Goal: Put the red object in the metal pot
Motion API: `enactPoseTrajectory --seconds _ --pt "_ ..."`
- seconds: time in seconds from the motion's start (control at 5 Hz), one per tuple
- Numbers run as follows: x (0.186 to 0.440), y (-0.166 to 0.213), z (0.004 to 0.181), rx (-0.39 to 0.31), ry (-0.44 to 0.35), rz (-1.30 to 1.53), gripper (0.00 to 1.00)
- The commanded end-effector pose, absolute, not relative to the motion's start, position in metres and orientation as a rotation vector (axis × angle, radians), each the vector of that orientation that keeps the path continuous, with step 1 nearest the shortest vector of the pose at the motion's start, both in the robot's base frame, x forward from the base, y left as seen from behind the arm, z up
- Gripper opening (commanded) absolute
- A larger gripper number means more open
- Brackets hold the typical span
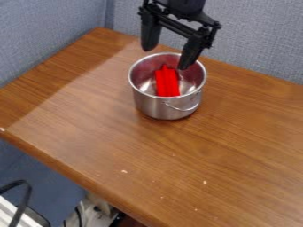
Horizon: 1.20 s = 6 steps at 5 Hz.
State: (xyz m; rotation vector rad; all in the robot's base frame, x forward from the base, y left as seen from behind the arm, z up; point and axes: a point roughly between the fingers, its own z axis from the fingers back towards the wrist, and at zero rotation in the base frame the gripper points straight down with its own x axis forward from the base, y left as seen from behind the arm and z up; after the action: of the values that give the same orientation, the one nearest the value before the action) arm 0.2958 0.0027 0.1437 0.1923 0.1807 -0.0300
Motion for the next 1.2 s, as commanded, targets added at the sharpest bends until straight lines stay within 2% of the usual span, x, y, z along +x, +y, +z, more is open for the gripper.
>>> enactPoseTrajectory --seconds 0.0,1.0 --pt "0.302 0.004 0.156 0.207 0.138 -0.032 1.00" --pt "0.320 0.052 0.150 0.195 0.145 0.065 1.00"
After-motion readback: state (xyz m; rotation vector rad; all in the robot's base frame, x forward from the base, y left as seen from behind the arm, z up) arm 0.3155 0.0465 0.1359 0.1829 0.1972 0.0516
